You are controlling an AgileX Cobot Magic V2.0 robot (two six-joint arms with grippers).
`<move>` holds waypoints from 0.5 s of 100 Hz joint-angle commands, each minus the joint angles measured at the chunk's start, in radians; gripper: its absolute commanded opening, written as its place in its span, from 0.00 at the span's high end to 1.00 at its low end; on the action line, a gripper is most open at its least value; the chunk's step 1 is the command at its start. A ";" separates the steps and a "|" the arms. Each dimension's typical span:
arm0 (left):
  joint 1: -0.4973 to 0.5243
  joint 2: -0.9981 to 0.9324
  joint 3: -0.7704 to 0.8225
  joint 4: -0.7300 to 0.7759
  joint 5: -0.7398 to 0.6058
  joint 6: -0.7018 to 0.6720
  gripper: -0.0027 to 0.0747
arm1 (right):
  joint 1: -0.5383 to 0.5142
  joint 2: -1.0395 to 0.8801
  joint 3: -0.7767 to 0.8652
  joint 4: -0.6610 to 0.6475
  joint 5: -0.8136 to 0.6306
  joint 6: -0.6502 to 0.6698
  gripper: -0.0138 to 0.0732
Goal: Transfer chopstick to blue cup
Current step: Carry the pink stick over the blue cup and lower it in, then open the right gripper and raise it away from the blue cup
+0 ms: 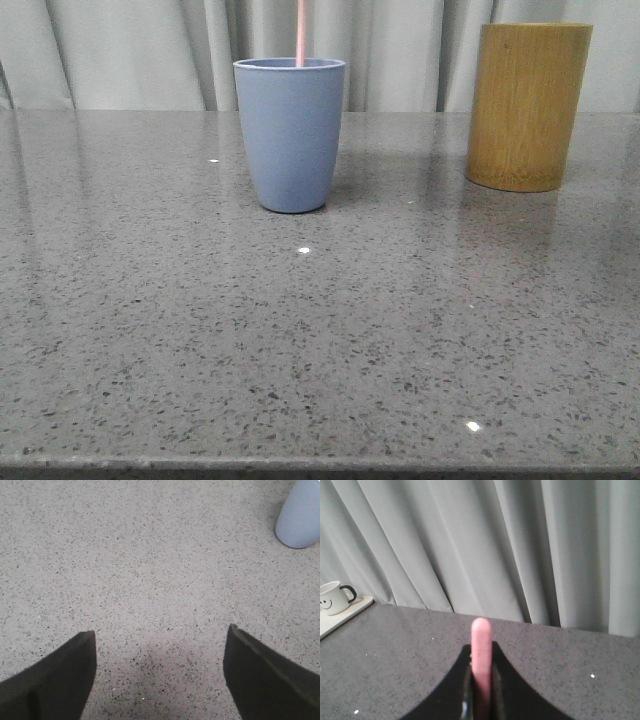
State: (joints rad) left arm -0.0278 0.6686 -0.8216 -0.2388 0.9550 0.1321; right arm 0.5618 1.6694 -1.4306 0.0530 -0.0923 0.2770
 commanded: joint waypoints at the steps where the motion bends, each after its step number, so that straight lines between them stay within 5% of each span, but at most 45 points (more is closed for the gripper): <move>1: 0.004 0.000 -0.025 -0.014 -0.053 0.003 0.30 | -0.001 -0.044 -0.036 0.000 -0.049 -0.002 0.87; 37: 0.004 0.000 -0.025 -0.014 -0.053 0.003 0.30 | -0.001 -0.044 -0.036 0.000 -0.033 0.001 0.43; 50: 0.004 0.000 -0.025 -0.014 -0.053 0.003 0.30 | -0.001 -0.065 -0.036 0.000 -0.011 0.001 0.38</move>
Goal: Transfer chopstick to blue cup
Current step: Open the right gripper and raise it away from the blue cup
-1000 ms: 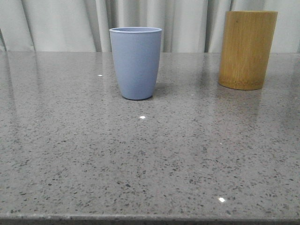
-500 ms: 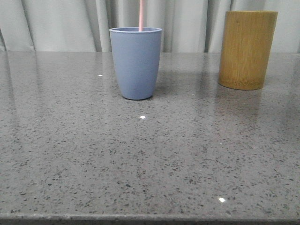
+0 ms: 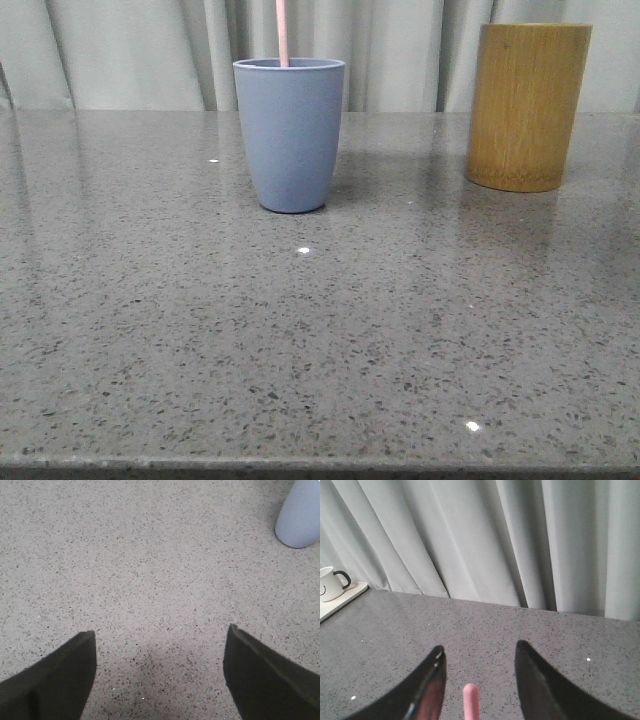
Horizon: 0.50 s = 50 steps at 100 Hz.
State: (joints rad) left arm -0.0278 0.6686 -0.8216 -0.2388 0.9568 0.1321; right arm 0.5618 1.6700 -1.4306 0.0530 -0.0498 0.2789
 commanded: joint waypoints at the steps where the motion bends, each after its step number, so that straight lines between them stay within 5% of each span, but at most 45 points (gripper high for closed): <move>1: 0.004 0.000 -0.025 -0.014 -0.055 0.003 0.30 | -0.002 -0.070 -0.036 0.000 -0.047 -0.001 0.38; 24: 0.004 0.000 -0.025 -0.014 -0.053 0.003 0.30 | -0.011 -0.205 -0.036 -0.114 0.086 -0.045 0.38; 50: 0.004 0.000 -0.025 -0.014 -0.047 0.003 0.30 | -0.082 -0.396 -0.030 -0.281 0.496 -0.053 0.38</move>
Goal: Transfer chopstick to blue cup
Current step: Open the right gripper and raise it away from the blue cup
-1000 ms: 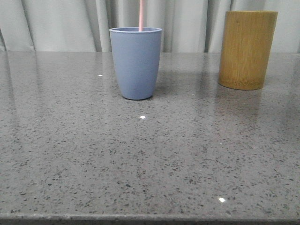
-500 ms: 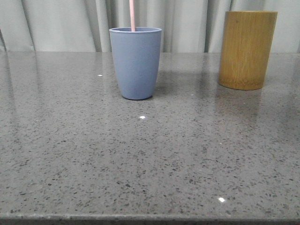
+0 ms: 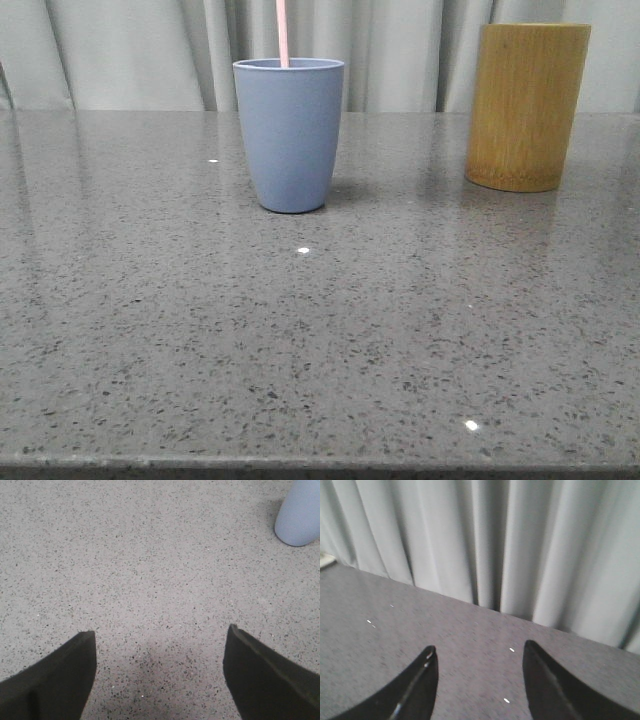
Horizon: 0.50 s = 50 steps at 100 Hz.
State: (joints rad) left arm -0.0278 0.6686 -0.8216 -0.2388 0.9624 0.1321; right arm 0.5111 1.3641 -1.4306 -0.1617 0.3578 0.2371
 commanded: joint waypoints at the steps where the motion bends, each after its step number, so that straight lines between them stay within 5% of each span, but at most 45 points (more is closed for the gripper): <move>1: 0.004 0.000 -0.025 -0.014 -0.053 0.003 0.30 | -0.032 -0.090 -0.028 -0.069 0.099 -0.011 0.38; 50: 0.004 0.000 -0.025 -0.014 -0.053 0.003 0.30 | -0.107 -0.648 0.414 -0.119 0.276 0.023 0.38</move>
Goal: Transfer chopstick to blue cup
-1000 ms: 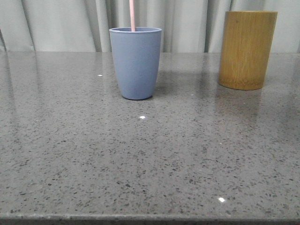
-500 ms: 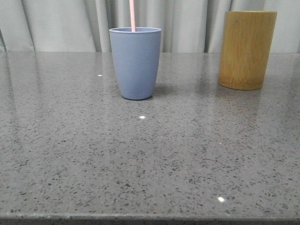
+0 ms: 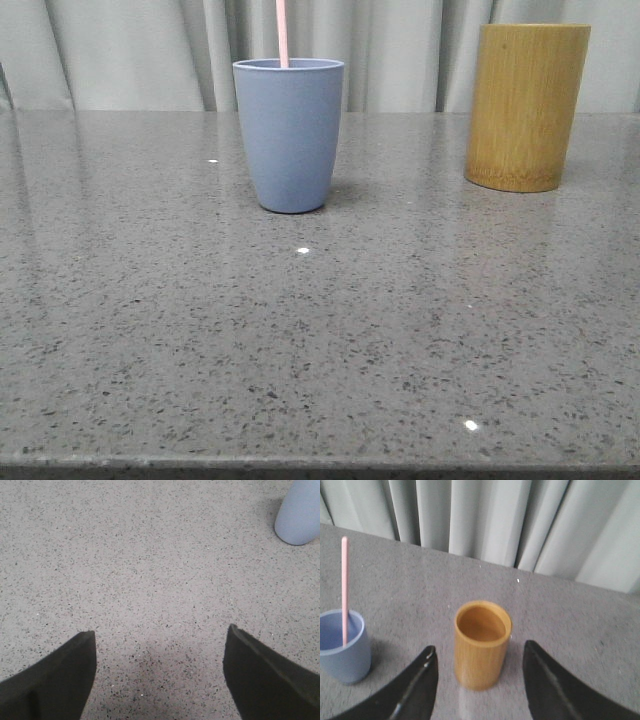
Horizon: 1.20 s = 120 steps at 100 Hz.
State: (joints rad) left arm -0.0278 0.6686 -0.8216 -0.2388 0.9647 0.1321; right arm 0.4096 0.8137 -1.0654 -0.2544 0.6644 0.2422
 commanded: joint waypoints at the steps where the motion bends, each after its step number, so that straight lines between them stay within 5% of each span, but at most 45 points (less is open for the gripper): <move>1: 0.004 0.000 -0.025 -0.014 -0.055 0.003 0.30 | -0.006 -0.106 0.055 -0.026 -0.027 0.019 0.38; 40: 0.004 0.000 -0.025 -0.014 -0.048 0.003 0.30 | -0.006 -0.479 0.329 -0.057 0.055 0.054 0.38; 77: 0.004 0.000 -0.025 -0.014 -0.048 0.003 0.32 | -0.006 -0.511 0.343 -0.075 0.044 0.054 0.42; 105: 0.004 0.000 -0.025 -0.014 -0.048 0.003 0.78 | -0.006 -0.511 0.343 -0.075 0.046 0.054 0.93; 114: 0.004 0.000 -0.025 -0.014 -0.048 0.003 0.98 | -0.006 -0.511 0.343 -0.075 0.047 0.054 0.92; 120: 0.004 0.000 -0.025 -0.014 -0.048 0.003 0.99 | -0.006 -0.511 0.343 -0.075 0.047 0.054 0.92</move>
State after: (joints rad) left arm -0.0278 0.6686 -0.8216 -0.2388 0.9720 0.1321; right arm 0.4096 0.2924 -0.7019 -0.2983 0.7875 0.2950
